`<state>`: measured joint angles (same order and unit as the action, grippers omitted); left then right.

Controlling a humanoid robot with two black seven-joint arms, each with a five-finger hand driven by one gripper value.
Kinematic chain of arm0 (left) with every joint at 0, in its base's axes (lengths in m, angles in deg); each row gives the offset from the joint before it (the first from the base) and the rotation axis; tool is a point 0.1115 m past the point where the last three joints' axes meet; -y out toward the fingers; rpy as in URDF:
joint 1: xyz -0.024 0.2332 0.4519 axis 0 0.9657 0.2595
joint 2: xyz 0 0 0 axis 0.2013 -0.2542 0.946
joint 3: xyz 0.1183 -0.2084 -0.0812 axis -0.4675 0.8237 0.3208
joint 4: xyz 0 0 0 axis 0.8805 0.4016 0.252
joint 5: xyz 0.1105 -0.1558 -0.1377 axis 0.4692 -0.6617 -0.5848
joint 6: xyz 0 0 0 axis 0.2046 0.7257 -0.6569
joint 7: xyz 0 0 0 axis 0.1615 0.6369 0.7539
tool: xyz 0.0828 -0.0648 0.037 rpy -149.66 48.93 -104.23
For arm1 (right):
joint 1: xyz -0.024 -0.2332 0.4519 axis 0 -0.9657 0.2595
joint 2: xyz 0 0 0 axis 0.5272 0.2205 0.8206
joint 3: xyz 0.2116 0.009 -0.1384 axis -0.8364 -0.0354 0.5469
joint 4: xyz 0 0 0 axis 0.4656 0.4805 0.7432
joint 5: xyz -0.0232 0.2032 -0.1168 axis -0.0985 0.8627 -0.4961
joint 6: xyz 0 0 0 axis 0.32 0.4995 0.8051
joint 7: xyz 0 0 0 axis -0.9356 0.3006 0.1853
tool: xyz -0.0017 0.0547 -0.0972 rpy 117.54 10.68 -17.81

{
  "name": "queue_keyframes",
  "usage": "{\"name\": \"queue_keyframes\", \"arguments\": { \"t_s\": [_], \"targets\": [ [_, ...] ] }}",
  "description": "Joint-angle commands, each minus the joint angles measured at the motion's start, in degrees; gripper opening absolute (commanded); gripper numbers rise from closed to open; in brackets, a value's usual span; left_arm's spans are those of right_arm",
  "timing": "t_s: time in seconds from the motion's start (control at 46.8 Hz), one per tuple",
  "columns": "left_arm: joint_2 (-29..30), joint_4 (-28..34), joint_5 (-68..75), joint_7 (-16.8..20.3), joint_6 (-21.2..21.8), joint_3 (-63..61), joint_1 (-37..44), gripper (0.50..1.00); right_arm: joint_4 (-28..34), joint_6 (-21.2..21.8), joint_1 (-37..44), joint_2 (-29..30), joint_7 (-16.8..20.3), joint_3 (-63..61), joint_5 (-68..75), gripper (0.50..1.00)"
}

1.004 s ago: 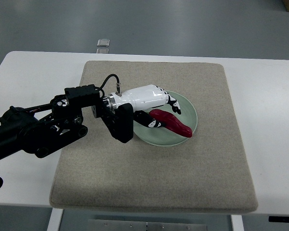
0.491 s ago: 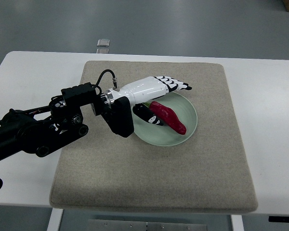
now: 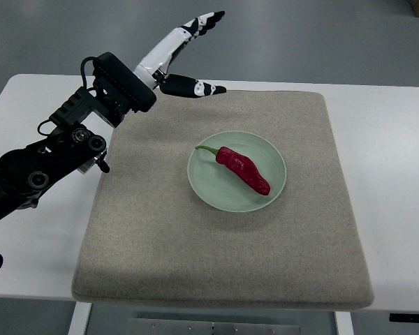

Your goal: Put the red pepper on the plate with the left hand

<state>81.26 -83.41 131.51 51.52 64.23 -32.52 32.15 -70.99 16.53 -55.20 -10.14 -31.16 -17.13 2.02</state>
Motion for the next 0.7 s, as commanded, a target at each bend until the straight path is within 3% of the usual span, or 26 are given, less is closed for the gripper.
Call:
{"name": "queue_keyframes", "arguments": {
  "t_s": [0.0, 0.427, 0.683],
  "targets": [
    [0.4, 1.3, -6.4, 0.0, 0.3, 2.0, 1.1, 0.994, 0.0, 0.0, 0.0, 0.0, 0.0, 0.0, 0.0, 0.928],
    [1.0, 8.8, -44.1, 0.0, -0.8, 9.9, 3.6, 0.999, 0.0, 0.0, 0.0, 0.0, 0.0, 0.0, 0.0, 0.928],
    [0.9, 12.0, -51.1, 0.0, -0.7, 11.2, 4.0, 1.0, 0.0, 0.0, 0.0, 0.0, 0.0, 0.0, 0.0, 0.928]
  ]
}}
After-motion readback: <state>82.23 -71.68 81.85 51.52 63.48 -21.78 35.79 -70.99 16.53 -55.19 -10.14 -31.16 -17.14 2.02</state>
